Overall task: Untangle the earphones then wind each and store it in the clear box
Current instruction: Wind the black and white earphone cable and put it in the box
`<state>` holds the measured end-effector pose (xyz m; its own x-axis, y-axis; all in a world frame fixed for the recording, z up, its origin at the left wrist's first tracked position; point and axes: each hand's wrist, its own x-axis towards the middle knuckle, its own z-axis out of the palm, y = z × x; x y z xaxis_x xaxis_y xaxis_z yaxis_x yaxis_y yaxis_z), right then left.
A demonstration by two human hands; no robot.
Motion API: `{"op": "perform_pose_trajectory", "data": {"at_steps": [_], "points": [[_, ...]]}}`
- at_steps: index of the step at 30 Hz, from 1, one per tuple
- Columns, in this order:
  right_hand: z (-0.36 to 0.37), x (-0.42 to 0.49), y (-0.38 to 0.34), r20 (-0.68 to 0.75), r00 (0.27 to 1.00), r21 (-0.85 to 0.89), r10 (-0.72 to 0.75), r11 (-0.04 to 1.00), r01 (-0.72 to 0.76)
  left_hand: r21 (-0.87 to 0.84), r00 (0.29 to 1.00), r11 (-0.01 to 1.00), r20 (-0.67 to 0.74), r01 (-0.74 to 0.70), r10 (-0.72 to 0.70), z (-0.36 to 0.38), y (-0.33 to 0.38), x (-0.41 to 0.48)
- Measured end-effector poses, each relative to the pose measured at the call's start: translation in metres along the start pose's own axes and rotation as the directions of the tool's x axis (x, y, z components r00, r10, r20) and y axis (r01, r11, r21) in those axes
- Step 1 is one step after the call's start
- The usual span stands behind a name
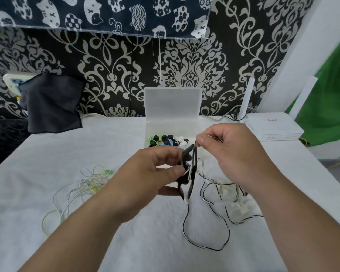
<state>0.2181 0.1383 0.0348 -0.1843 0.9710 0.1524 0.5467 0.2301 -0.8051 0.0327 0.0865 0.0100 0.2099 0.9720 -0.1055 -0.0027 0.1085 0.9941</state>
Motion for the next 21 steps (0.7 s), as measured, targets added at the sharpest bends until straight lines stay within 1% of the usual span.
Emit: {"op": "perform_pose_trajectory", "data": {"at_steps": [2,5,8,11,12,14,17,19,21], "points": [[0.004,0.000,0.003,0.055,0.996,-0.004,0.069,0.998,-0.069,-0.098,0.999,0.994,0.004,-0.050,0.050,0.001,0.001,0.000],[0.013,-0.002,0.004,0.253,0.958,-0.081,0.133,0.990,-0.116,-0.159,0.988,0.980,-0.107,-0.123,0.107,-0.001,0.000,0.003],[0.020,-0.006,0.002,0.452,0.881,-0.084,0.138,0.990,-0.112,-0.192,0.970,0.972,-0.227,-0.133,0.088,-0.005,-0.001,0.006],[0.018,-0.010,-0.003,0.597,0.791,-0.073,0.134,0.991,-0.113,-0.190,0.965,0.977,-0.258,-0.102,0.050,-0.012,-0.002,0.007],[0.017,-0.011,-0.005,0.625,0.770,-0.076,0.130,0.992,-0.106,-0.176,0.964,0.981,-0.263,-0.087,0.038,-0.014,-0.002,0.007],[0.015,-0.012,-0.008,0.646,0.754,-0.076,0.118,0.993,-0.091,-0.142,0.962,0.988,-0.273,-0.057,0.016,-0.016,-0.001,0.006],[0.014,-0.012,-0.009,0.619,0.778,-0.077,0.104,0.994,-0.072,-0.120,0.959,0.993,-0.281,-0.019,-0.016,-0.016,0.000,0.007],[0.013,-0.012,-0.006,0.600,0.793,-0.054,0.104,0.995,-0.089,-0.177,0.956,0.984,-0.286,0.012,-0.063,-0.016,0.001,0.007],[0.011,-0.011,-0.003,0.601,0.793,0.008,0.105,0.991,-0.137,-0.251,0.955,0.967,-0.277,0.035,-0.107,-0.015,0.001,0.007]]}}
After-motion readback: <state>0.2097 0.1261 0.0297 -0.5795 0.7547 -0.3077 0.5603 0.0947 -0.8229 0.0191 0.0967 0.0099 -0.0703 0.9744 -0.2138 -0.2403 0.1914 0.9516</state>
